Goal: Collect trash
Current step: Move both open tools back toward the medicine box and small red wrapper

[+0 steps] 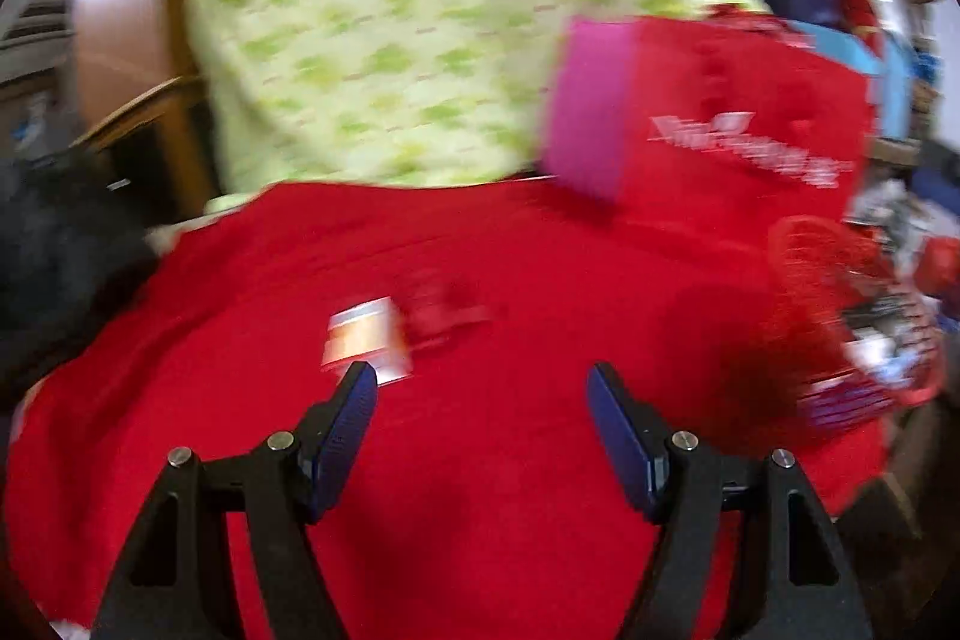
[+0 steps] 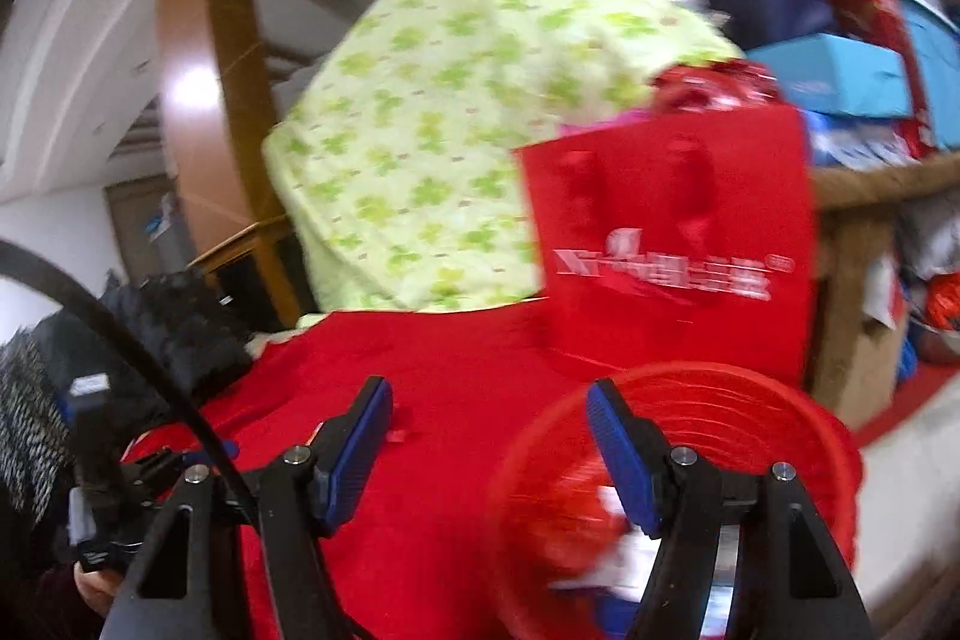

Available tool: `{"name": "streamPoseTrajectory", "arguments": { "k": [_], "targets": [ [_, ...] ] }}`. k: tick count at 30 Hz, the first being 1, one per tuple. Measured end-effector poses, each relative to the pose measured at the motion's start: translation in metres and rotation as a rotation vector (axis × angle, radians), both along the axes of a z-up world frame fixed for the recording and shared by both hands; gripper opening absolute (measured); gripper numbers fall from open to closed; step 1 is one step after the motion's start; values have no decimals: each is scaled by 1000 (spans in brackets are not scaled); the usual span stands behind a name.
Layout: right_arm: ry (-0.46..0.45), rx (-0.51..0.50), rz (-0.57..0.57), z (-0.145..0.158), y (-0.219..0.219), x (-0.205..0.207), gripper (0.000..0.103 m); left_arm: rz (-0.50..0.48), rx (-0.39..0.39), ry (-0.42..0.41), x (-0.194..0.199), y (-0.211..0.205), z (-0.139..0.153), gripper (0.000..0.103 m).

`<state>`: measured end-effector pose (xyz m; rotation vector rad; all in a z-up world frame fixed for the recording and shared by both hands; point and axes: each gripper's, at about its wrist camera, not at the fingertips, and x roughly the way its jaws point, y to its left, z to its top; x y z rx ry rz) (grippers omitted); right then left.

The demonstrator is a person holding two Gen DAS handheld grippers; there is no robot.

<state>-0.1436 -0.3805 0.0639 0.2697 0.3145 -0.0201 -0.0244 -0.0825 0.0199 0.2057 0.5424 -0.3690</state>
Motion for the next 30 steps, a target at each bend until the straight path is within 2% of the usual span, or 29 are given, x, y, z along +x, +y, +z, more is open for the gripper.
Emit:
{"name": "streamPoseTrajectory", "arguments": {
  "k": [3,5,7,8,10,11,14,15,18,21,23,25,27,28,30],
  "targets": [
    [11,-21,89,-3,42,19,71,103,-2,21,10,42,-10,73],
    [18,-28,152,-7,67,30,71,127,-90,60,17,69,-8,73],
    [27,-29,225,-11,91,38,71,151,-206,57,19,93,8,74],
    [27,-25,254,-13,101,40,71,151,-247,57,22,98,15,77],
    [22,-16,336,-16,120,40,71,169,-331,41,31,118,34,90],
    [18,-9,388,-17,130,39,71,168,-359,47,37,123,39,91],
    [-12,23,534,-14,154,26,71,65,-477,103,59,127,49,91],
    [-16,34,573,-13,161,23,71,34,-489,122,65,123,49,91],
    [-30,85,687,-10,178,12,71,-169,-558,268,78,95,41,91],
    [-9,126,803,-12,193,5,71,-308,-593,314,69,68,37,91],
    [12,135,840,-15,198,3,71,-334,-595,307,60,61,39,91],
    [22,122,842,-18,199,0,71,-318,-564,268,58,63,43,91],
    [19,82,801,-20,196,1,71,-213,-440,189,56,72,43,91],
    [22,53,764,-21,193,3,71,-112,-341,138,56,80,39,91],
    [44,27,690,-29,185,16,71,34,-253,100,63,96,29,91]
  ]
}}
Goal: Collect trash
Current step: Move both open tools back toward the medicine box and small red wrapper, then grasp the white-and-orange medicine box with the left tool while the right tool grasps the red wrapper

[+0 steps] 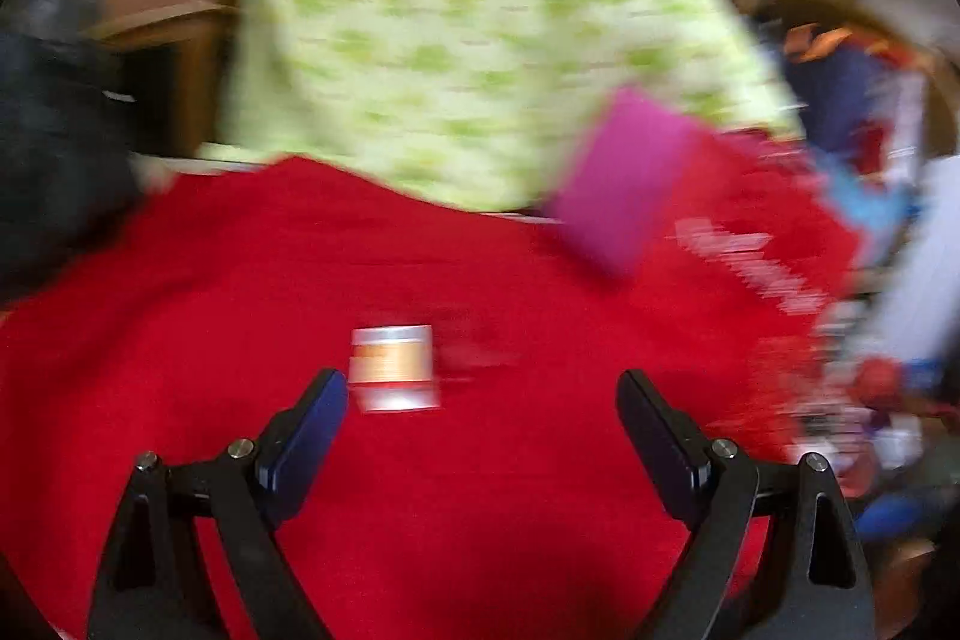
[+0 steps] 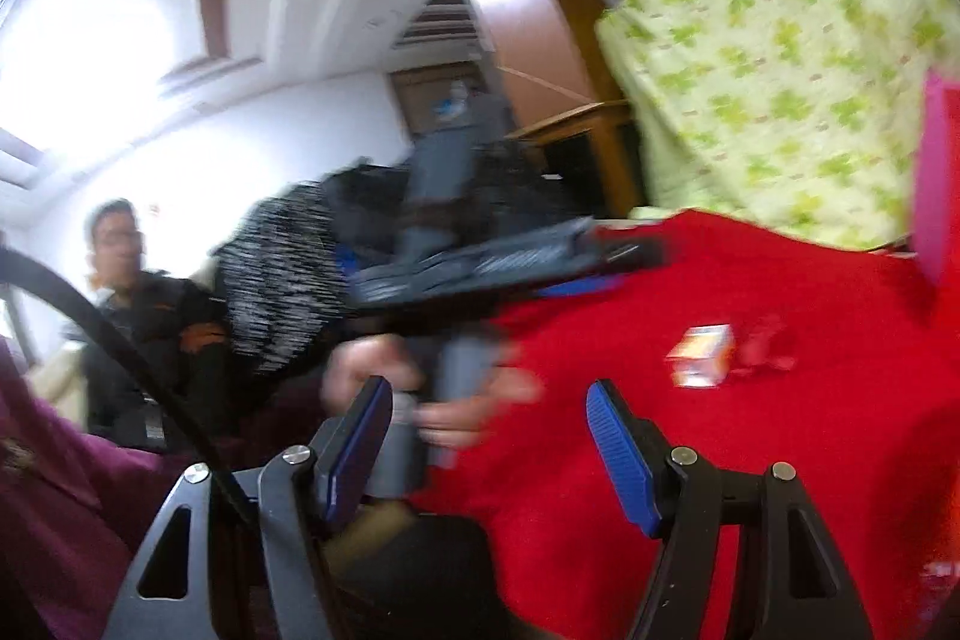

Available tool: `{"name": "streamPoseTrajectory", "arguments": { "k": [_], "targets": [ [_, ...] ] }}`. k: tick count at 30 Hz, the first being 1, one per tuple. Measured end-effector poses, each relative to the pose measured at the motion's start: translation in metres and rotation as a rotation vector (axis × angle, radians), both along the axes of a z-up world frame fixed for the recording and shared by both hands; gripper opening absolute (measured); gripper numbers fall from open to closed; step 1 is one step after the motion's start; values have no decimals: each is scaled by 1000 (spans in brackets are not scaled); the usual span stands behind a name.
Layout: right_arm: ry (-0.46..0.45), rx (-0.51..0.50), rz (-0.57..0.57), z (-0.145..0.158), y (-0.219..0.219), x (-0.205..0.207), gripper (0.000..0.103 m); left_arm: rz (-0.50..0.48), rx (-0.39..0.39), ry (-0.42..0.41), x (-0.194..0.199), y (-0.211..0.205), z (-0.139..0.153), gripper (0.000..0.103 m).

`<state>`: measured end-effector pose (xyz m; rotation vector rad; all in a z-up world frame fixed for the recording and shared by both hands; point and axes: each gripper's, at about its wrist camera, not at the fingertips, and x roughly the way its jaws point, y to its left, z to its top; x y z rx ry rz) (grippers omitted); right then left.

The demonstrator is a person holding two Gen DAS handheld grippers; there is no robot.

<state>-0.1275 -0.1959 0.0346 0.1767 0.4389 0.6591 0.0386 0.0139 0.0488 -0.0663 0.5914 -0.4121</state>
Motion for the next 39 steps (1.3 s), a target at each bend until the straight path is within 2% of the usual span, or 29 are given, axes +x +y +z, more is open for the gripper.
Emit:
{"name": "streamPoseTrajectory", "arguments": {
  "k": [3,6,8,11,15,19,20,21,26,28,32,33,39],
  "targets": [
    [45,15,-90,-11,-18,28,71,168,52,21,13,26,-18,91],
    [106,-1,-188,-26,-28,72,71,293,125,51,28,43,-38,91],
    [145,-6,-236,-39,-35,103,71,338,171,72,40,49,-51,91],
    [216,-33,-315,-58,-43,155,71,360,194,98,58,51,-67,91],
    [304,-40,-374,-87,-53,224,71,338,194,124,82,46,-84,91],
    [353,-63,-397,-111,-54,282,69,319,200,120,99,35,-90,91],
    [363,-71,-398,-116,-52,293,67,310,202,118,103,31,-92,91],
    [387,-74,-396,-124,-51,312,60,302,202,118,108,28,-93,91],
    [473,-100,-405,-158,-42,369,48,269,214,127,133,9,-102,91],
    [535,-142,-394,-176,-36,391,44,254,214,129,142,1,-104,91],
    [569,-120,-367,-191,-41,399,36,215,214,133,156,-20,-109,91],
    [560,-112,-364,-190,-46,395,33,207,214,135,159,-25,-110,91],
    [497,-68,-429,-170,-83,360,33,144,218,168,174,-64,-126,91]
  ]
}}
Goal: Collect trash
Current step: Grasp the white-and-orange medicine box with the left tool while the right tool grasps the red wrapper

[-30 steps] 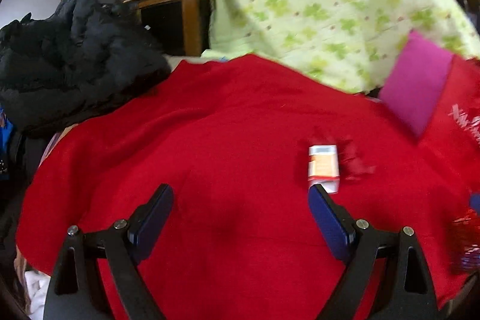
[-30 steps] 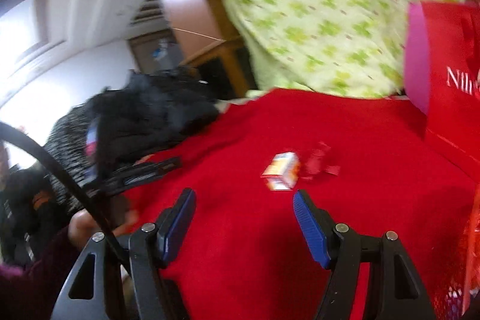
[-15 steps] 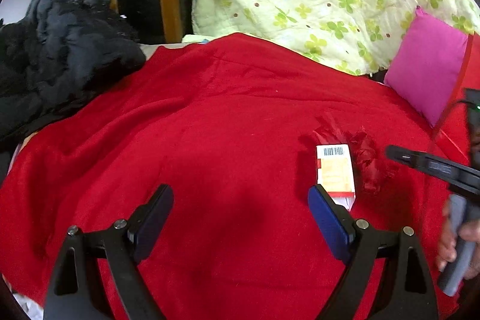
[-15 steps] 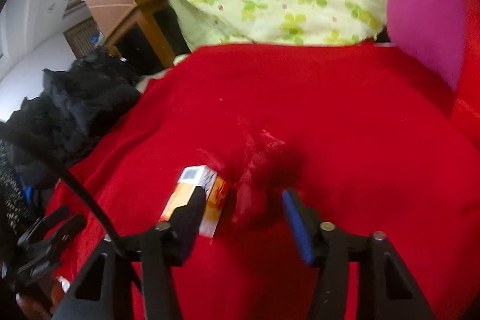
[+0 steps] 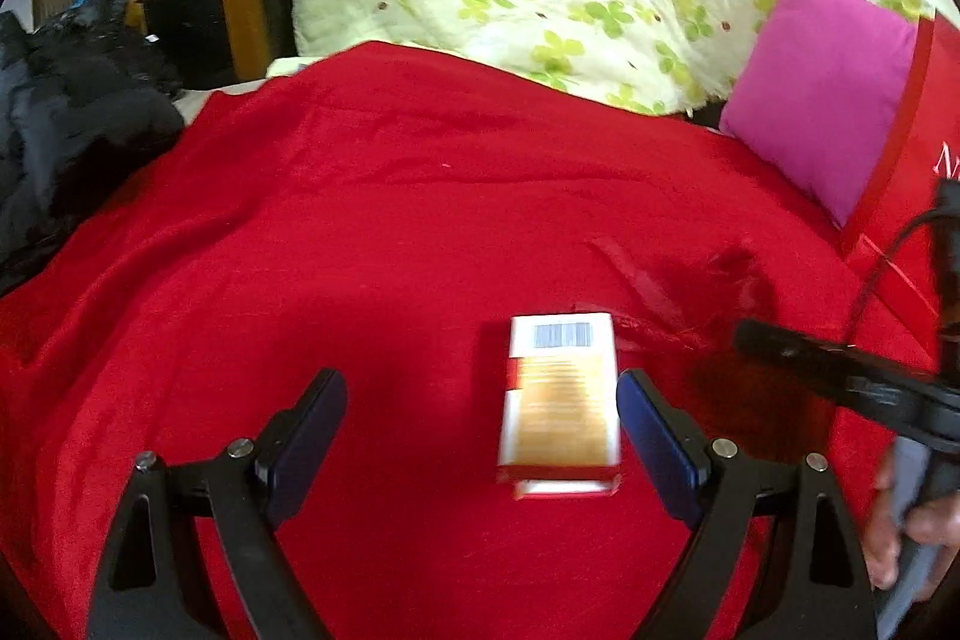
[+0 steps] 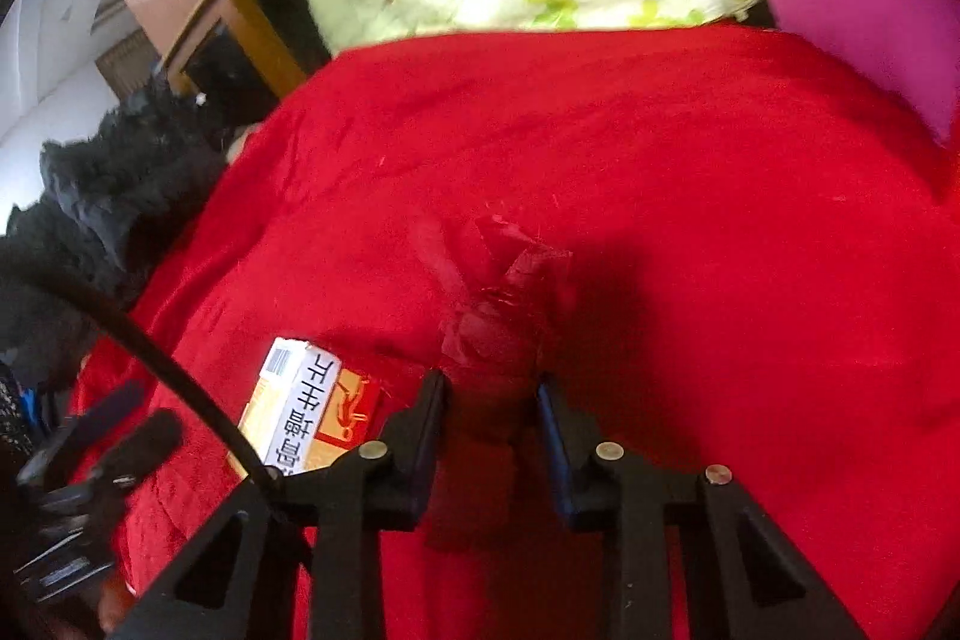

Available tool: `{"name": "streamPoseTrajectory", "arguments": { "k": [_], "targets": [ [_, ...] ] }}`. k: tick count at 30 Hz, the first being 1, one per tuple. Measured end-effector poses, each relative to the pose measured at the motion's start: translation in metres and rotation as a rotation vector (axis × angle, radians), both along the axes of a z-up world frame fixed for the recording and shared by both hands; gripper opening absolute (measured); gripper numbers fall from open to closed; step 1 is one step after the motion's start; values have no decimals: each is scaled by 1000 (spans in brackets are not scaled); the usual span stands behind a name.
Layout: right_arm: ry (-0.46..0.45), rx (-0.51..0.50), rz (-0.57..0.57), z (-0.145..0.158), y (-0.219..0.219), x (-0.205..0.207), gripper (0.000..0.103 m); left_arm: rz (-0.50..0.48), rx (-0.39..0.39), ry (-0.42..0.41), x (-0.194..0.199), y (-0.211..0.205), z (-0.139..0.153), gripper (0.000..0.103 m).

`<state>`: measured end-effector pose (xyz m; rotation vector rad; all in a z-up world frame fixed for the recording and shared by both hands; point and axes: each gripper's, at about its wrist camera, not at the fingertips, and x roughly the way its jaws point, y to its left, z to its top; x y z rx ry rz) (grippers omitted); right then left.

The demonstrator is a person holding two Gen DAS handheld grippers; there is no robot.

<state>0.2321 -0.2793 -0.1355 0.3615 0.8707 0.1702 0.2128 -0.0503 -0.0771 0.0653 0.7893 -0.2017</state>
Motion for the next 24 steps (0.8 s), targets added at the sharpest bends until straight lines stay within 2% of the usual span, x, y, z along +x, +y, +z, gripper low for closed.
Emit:
{"name": "streamPoseTrajectory", "arguments": {
  "k": [6,7,8,10,12,16,24],
  "targets": [
    [-87,-36,-24,21,-14,-35,33,2,2,54,16,-17,-21,91],
    [-94,-35,-30,22,-16,-38,33,-2,-7,61,17,-18,-24,88],
    [-100,-33,-36,23,-17,-42,33,-8,-15,62,17,-19,-25,83],
    [-117,-46,-45,26,-17,-51,33,-29,-30,84,18,-21,-29,50],
    [-133,-73,-45,29,-12,-59,33,-40,-20,87,15,-23,-28,51],
    [-155,-63,-46,41,-5,-75,33,-36,-10,24,-5,-20,-9,50],
    [-238,-65,-23,87,5,-144,32,-7,41,-130,-91,-3,61,50]
  ]
}}
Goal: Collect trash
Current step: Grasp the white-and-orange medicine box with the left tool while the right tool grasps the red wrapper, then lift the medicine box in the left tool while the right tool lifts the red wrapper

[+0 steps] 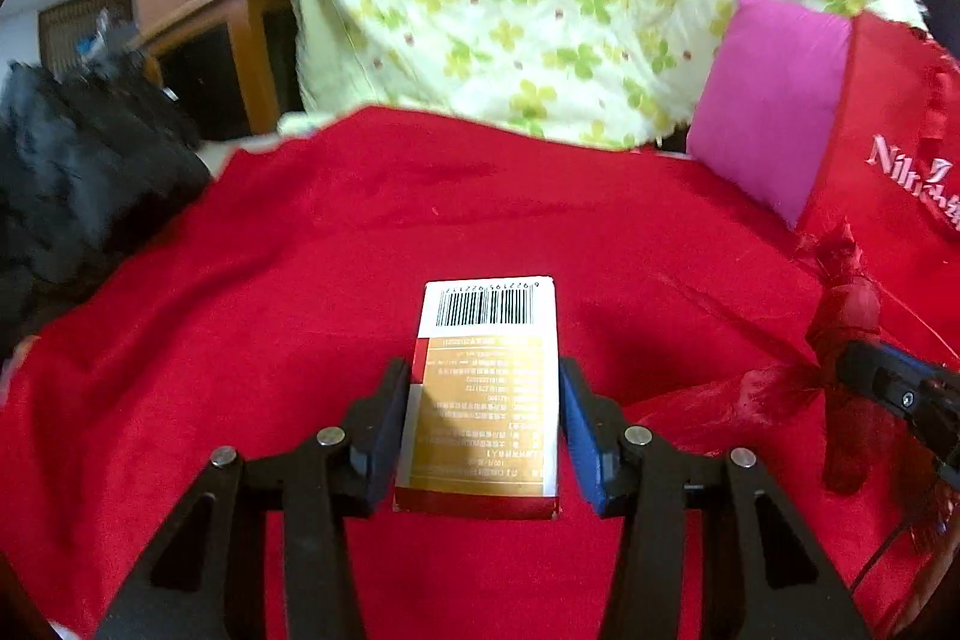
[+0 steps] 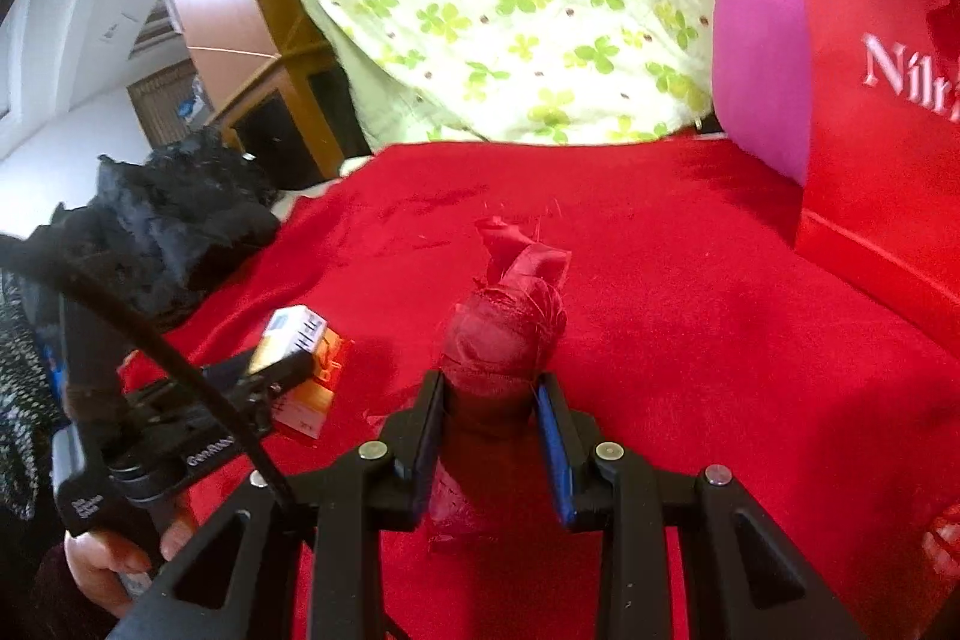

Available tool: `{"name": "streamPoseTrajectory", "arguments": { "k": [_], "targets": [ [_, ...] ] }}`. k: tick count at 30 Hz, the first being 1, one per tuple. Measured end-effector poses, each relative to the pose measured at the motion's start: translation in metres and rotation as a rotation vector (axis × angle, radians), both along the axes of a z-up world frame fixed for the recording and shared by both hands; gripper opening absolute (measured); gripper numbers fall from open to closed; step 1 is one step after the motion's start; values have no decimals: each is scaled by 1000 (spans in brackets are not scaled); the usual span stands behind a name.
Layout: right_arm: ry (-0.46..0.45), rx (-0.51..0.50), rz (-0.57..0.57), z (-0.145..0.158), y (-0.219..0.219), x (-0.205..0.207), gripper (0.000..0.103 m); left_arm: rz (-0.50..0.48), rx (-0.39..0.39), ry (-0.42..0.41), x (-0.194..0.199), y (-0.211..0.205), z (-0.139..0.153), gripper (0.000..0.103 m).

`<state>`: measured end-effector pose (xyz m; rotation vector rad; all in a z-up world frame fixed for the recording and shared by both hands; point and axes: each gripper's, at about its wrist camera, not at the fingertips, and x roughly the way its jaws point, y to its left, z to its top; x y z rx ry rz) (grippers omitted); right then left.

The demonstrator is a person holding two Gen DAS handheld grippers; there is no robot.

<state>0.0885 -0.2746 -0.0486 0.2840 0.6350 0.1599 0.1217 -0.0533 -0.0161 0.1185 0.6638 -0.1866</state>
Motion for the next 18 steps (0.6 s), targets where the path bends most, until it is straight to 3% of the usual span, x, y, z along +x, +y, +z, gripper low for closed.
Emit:
{"name": "streamPoseTrajectory", "arguments": {
  "k": [10,18],
  "targets": [
    [-105,-4,29,53,17,-97,33,31,68,-158,-109,-10,55,51],
    [-144,-17,34,69,20,-151,33,34,73,-212,-157,-18,70,51]
  ]
}}
